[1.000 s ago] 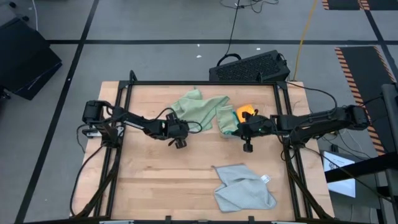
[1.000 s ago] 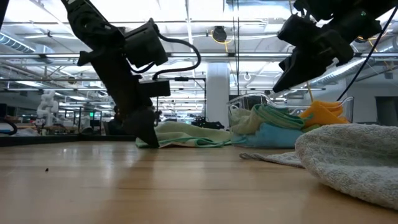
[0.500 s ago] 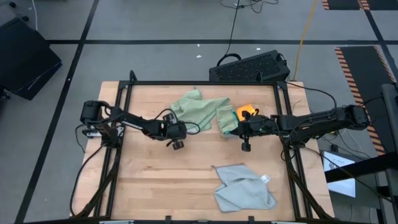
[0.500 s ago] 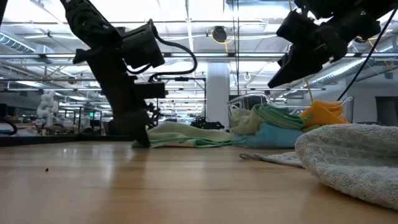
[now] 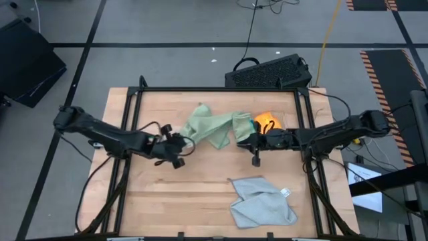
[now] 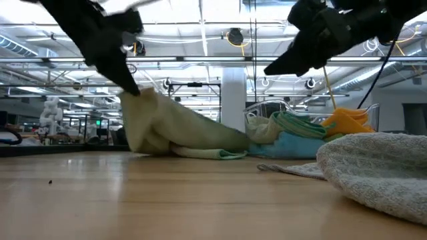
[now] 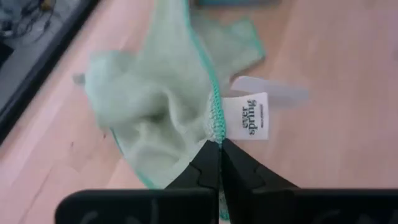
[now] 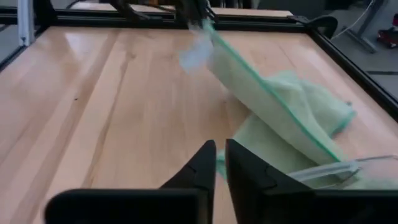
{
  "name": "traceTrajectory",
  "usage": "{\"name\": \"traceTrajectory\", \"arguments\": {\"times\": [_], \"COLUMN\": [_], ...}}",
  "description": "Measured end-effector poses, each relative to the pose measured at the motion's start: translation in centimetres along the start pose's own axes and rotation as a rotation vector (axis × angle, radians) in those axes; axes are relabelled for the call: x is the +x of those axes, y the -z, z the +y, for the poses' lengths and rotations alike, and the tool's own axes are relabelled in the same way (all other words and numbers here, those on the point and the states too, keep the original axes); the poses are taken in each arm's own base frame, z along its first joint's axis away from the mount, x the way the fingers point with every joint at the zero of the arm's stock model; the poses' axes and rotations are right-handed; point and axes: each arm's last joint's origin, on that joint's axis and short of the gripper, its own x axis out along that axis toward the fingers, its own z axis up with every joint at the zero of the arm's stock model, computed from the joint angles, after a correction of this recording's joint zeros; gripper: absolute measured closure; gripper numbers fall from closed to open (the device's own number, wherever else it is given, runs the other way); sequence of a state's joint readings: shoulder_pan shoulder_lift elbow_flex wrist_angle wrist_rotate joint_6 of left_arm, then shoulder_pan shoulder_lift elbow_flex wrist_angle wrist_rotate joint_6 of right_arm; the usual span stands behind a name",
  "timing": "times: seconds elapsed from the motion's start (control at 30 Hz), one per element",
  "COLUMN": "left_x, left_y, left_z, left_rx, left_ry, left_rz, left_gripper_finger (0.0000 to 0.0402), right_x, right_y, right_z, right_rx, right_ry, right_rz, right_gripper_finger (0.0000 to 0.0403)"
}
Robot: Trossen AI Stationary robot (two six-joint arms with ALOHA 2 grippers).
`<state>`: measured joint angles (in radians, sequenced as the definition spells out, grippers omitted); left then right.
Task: Fold microfiber towels
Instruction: Fold the light green microfiber cloth
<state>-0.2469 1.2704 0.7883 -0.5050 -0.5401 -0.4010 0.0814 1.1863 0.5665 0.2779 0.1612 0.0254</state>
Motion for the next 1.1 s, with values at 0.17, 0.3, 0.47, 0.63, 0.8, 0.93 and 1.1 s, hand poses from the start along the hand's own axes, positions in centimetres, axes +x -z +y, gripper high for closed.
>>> {"name": "traceTrajectory", "arguments": {"times": [0.17,0.3,0.47,0.63,0.8,0.93,1.1], "left_x": [-3.6,-6.1,-8.4,-9.7,-10.4,-11.1,-12.5], "left_y": [0.3,1.3,3.0,4.1,4.7,5.2,5.7], "left_z": [-0.4,-0.6,-0.7,-1.2,-1.6,-1.8,-1.4], "left_rx": [-0.03,-0.019,-0.04,0.0,-0.004,0.033,0.06], "left_ry": [0.104,0.202,0.272,0.329,0.364,0.394,0.461], "left_rz": [-0.084,-0.081,-0.036,-0.017,-0.017,-0.016,-0.049], "left_gripper_finger": [0.0391,0.0397,0.039,0.0397,0.039,0.0396,0.0392], "right_x": [1.7,2.8,4.2,6.2,8.4,9.1,9.6], "right_y": [0.6,0.5,-0.7,-1.8,-1.8,-1.0,0.0], "right_z": [0.2,0.3,0.3,0.3,0.6,1.4,1.8], "right_rx": [-0.015,-0.031,-0.065,-0.124,-0.235,-0.378,-0.535], "right_ry": [0.02,0.043,0.103,0.11,0.019,-0.026,0.004], "right_rz": [-0.006,0.005,0.003,0.078,0.249,0.352,0.413], "right_gripper_finger": [0.0318,0.027,0.0223,0.0198,0.0193,0.0193,0.0193]}}
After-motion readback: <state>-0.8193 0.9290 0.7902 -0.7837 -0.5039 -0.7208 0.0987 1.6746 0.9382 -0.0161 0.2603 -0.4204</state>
